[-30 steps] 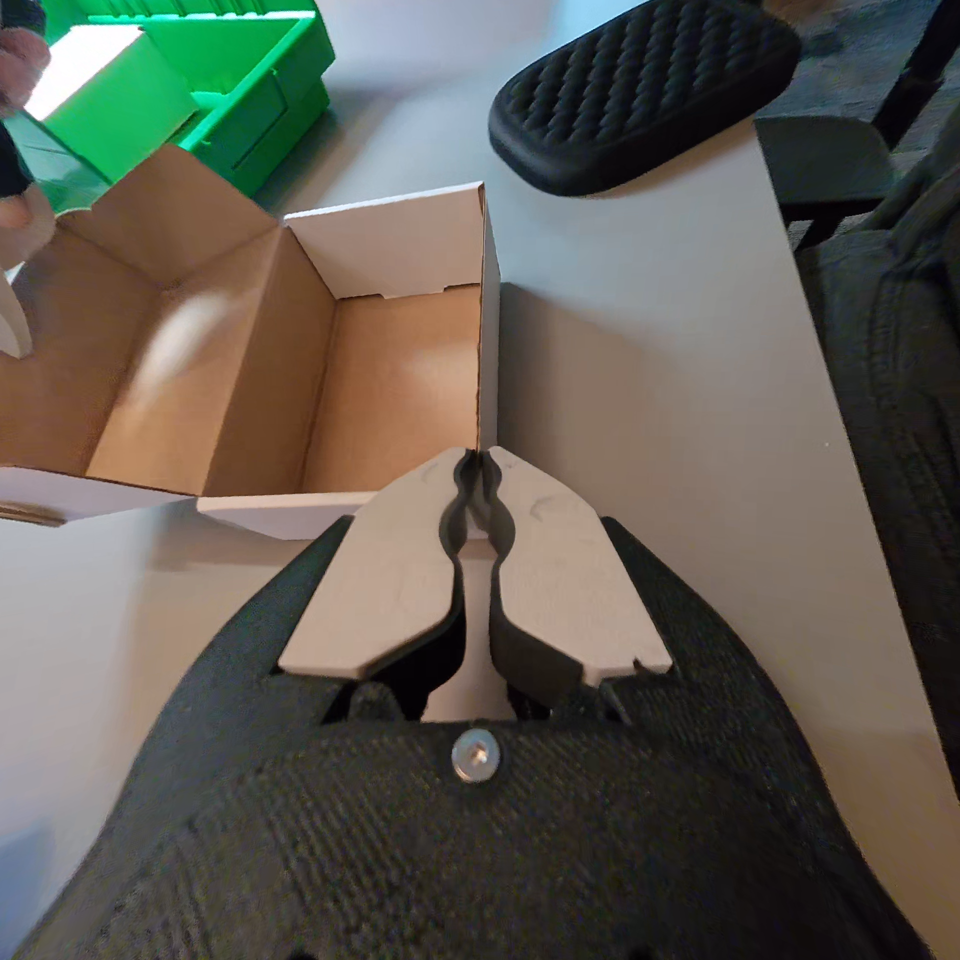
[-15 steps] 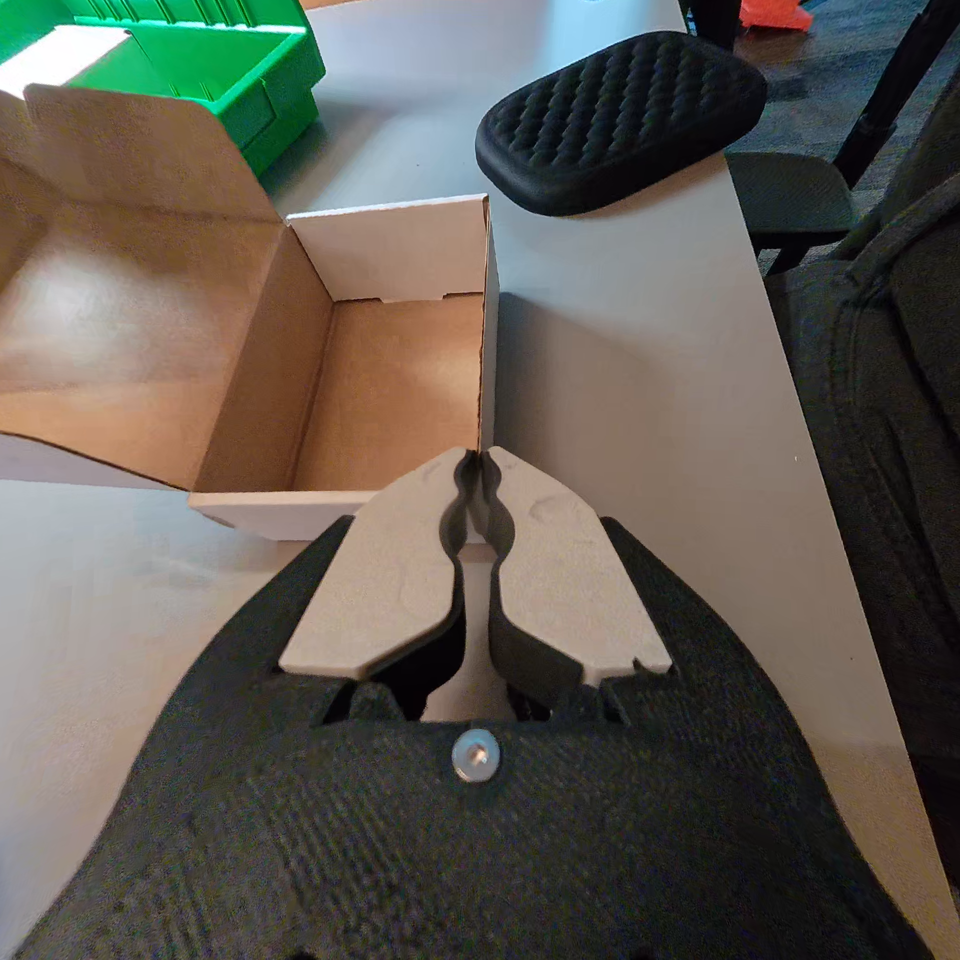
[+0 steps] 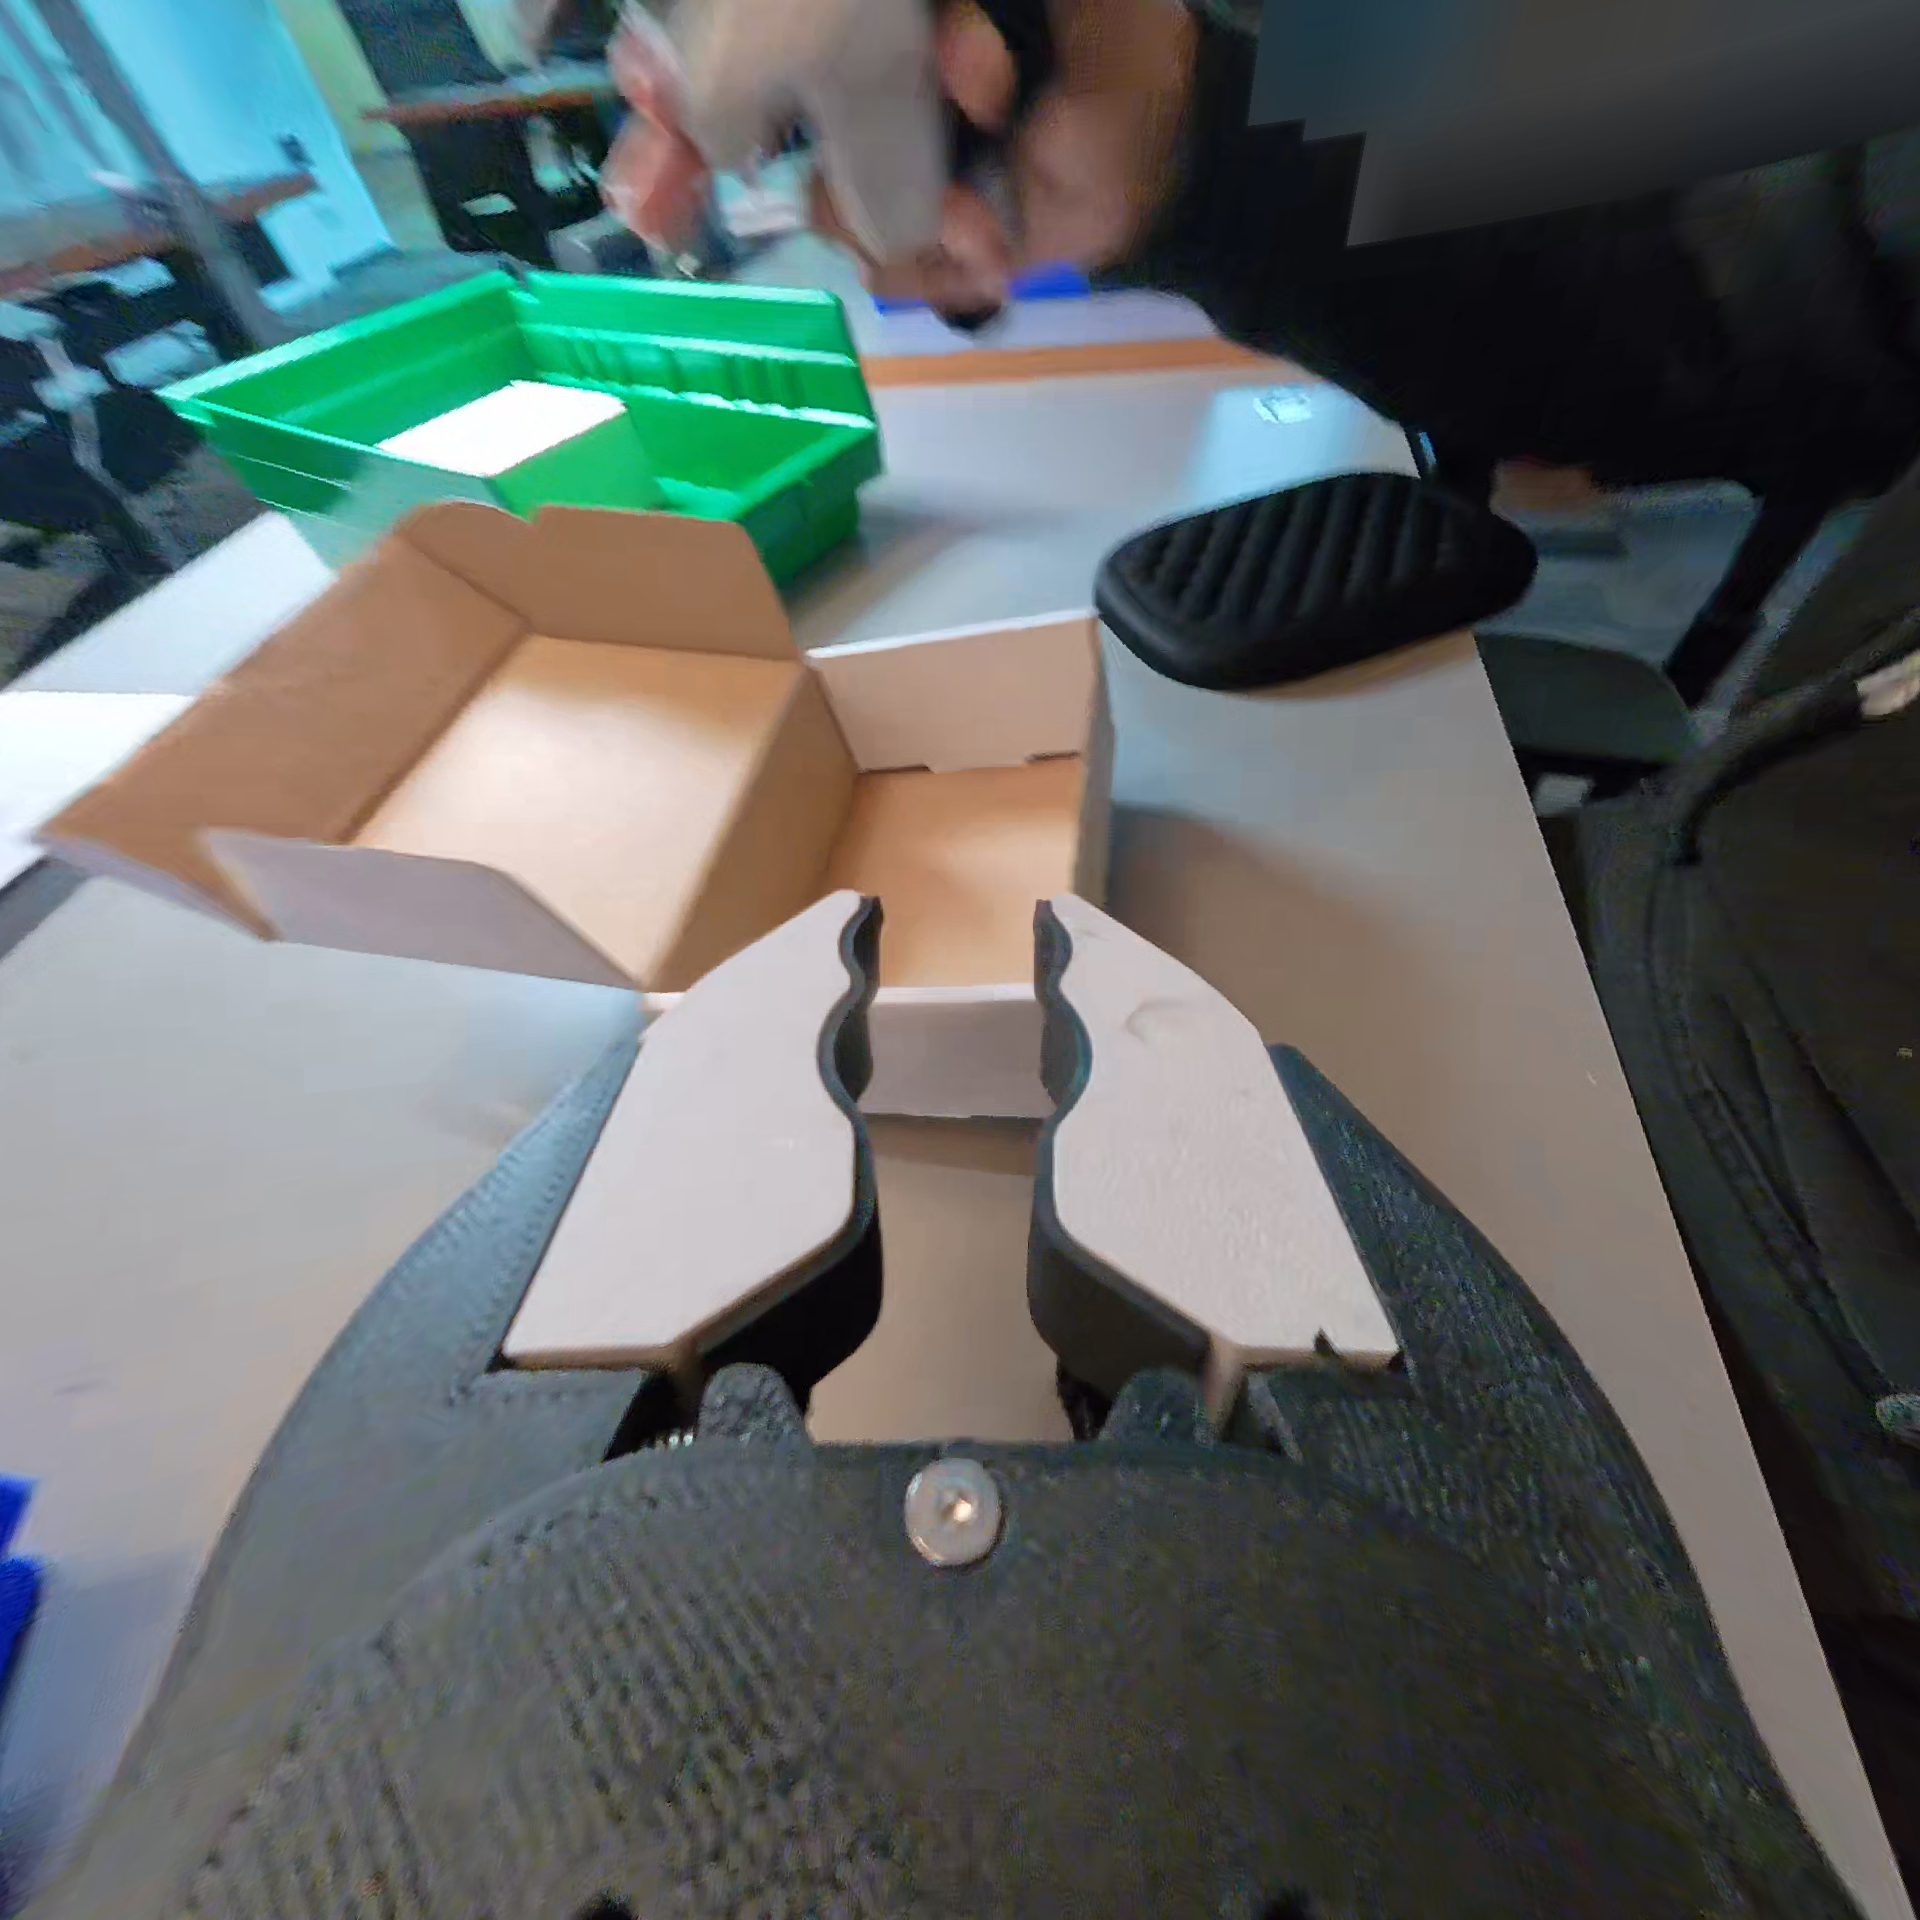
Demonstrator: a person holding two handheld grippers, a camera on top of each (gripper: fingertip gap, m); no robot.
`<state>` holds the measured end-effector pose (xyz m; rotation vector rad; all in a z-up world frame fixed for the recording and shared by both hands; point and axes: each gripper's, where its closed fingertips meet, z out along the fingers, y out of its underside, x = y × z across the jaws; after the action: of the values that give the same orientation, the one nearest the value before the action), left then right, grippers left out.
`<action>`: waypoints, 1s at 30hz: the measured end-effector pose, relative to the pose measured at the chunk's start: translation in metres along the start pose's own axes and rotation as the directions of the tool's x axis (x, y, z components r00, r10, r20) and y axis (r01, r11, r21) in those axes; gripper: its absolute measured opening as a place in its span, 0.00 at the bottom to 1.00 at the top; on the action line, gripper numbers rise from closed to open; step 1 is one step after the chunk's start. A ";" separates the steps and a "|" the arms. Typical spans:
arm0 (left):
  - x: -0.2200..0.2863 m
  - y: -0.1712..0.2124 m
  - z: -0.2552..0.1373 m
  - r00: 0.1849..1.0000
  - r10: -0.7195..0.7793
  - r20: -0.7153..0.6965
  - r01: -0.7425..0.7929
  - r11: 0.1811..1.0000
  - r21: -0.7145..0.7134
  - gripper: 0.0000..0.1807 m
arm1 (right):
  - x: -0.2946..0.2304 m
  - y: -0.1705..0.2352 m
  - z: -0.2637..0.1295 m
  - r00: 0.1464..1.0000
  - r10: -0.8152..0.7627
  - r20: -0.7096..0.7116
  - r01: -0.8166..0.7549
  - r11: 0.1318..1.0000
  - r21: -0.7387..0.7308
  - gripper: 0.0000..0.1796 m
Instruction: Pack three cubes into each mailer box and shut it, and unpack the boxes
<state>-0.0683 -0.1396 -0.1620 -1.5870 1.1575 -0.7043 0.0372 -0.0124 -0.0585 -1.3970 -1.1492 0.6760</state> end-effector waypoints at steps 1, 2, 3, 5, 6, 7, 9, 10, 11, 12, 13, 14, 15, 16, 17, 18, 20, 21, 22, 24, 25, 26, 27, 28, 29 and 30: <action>-0.009 -0.005 -0.008 0.999 -0.015 0.030 0.015 0.999 0.030 0.16 | -0.003 0.013 -0.007 1.000 0.018 -0.007 -0.019 1.000 -0.005 0.31; -0.018 -0.010 -0.016 0.998 -0.032 0.061 0.028 0.998 0.060 0.16 | -0.007 0.027 -0.014 0.999 0.032 -0.011 -0.032 0.999 -0.021 0.31; -0.027 -0.015 -0.025 0.995 -0.046 0.092 0.038 0.996 0.086 0.17 | -0.012 0.039 -0.019 0.999 0.042 -0.014 -0.043 0.998 -0.035 0.31; -0.048 -0.021 -0.044 0.983 -0.066 0.173 0.045 0.992 0.121 0.17 | -0.022 0.059 -0.027 0.998 0.067 -0.007 -0.067 0.997 -0.049 0.31; -0.058 -0.023 -0.055 0.974 -0.070 0.216 0.042 0.990 0.131 0.17 | -0.027 0.066 -0.029 0.997 0.079 -0.001 -0.079 0.996 -0.050 0.31; -0.070 -0.023 -0.065 0.962 -0.074 0.264 0.041 0.991 0.127 0.18 | -0.031 0.072 -0.032 0.997 0.081 0.001 -0.080 0.996 -0.049 0.31; -0.097 -0.018 -0.088 0.928 -0.070 0.366 0.042 0.996 0.084 0.18 | -0.037 0.080 -0.035 0.997 0.077 0.011 -0.077 0.996 -0.048 0.31; -0.111 -0.014 -0.100 0.907 -0.064 0.416 0.048 0.998 0.048 0.18 | -0.039 0.083 -0.037 0.996 0.082 0.020 -0.081 0.996 -0.047 0.31; -0.126 -0.009 -0.112 0.885 -0.056 0.462 0.059 0.998 0.009 0.19 | -0.042 0.085 -0.038 0.996 0.087 0.033 -0.085 0.995 -0.050 0.31; -0.140 -0.004 -0.123 0.866 -0.049 0.498 0.074 0.997 -0.031 0.20 | -0.043 0.086 -0.038 0.995 0.087 0.039 -0.085 0.995 -0.050 0.31; -0.153 0.003 -0.134 0.850 -0.044 0.525 0.097 0.992 -0.075 0.21 | -0.046 0.086 -0.039 0.995 0.081 0.050 -0.079 0.996 -0.047 0.31; -0.167 0.010 -0.145 0.834 -0.033 0.551 0.120 0.985 -0.122 0.22 | -0.050 0.086 -0.039 0.994 0.077 0.071 -0.073 0.996 -0.049 0.31; -0.181 0.018 -0.155 0.820 -0.013 0.572 0.138 0.975 -0.176 0.22 | -0.054 0.087 -0.038 0.993 0.072 0.089 -0.067 0.996 -0.055 0.31; -0.193 0.028 -0.164 0.813 0.007 0.582 0.163 0.957 -0.239 0.22 | -0.058 0.088 -0.038 0.993 0.063 0.105 -0.057 0.996 -0.063 0.31; -0.205 0.039 -0.173 0.814 0.019 0.581 0.198 0.931 -0.308 0.23 | -0.062 0.090 -0.036 0.991 0.053 0.120 -0.044 0.996 -0.074 0.31; -0.214 0.052 -0.180 0.823 0.024 0.567 0.235 0.895 -0.379 0.23 | -0.066 0.093 -0.035 0.990 0.043 0.137 -0.032 0.996 -0.086 0.31; -0.227 0.077 -0.193 0.848 0.021 0.529 0.300 0.804 -0.513 0.23 | -0.075 0.102 -0.032 0.983 0.039 0.178 -0.017 0.992 -0.125 0.31; -0.232 0.088 -0.197 0.863 0.017 0.505 0.320 0.754 -0.573 0.23 | -0.080 0.106 -0.031 0.980 0.038 0.196 -0.010 0.990 -0.140 0.31; -0.234 0.099 -0.200 0.879 0.004 0.477 0.336 0.704 -0.625 0.24 | -0.084 0.110 -0.030 0.977 0.038 0.211 -0.005 0.988 -0.153 0.31; -0.231 0.120 -0.204 0.909 -0.065 0.411 0.366 0.594 -0.716 0.26 | -0.088 0.116 -0.029 0.974 0.033 0.226 0.007 0.985 -0.175 0.32; -0.229 0.129 -0.206 0.916 -0.092 0.389 0.375 0.535 -0.757 0.27 | -0.090 0.118 -0.028 0.972 0.031 0.231 0.013 0.983 -0.184 0.32; -0.227 0.138 -0.208 0.922 -0.108 0.372 0.376 0.482 -0.791 0.28 | -0.091 0.119 -0.028 0.972 0.030 0.234 0.016 0.982 -0.189 0.32; -0.224 0.145 -0.210 0.926 -0.133 0.353 0.375 0.435 -0.819 0.28 | -0.092 0.121 -0.028 0.971 0.030 0.239 0.018 0.981 -0.195 0.32; -0.222 0.150 -0.209 0.928 -0.155 0.339 0.373 0.402 -0.836 0.29 | -0.092 0.123 -0.028 0.970 0.030 0.241 0.020 0.979 -0.202 0.32; -0.221 0.153 -0.208 0.929 -0.169 0.331 0.371 0.376 -0.849 0.29 | -0.092 0.125 -0.028 0.970 0.028 0.241 0.024 0.978 -0.209 0.32; -0.220 0.156 -0.208 0.930 -0.175 0.324 0.366 0.348 -0.863 0.29 | -0.093 0.126 -0.028 0.969 0.028 0.244 0.026 0.976 -0.215 0.32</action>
<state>-0.3826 -0.0213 -0.2199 -2.7984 1.2148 -0.0073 0.0616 -0.0919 -0.1943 -1.5265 -1.4542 0.7573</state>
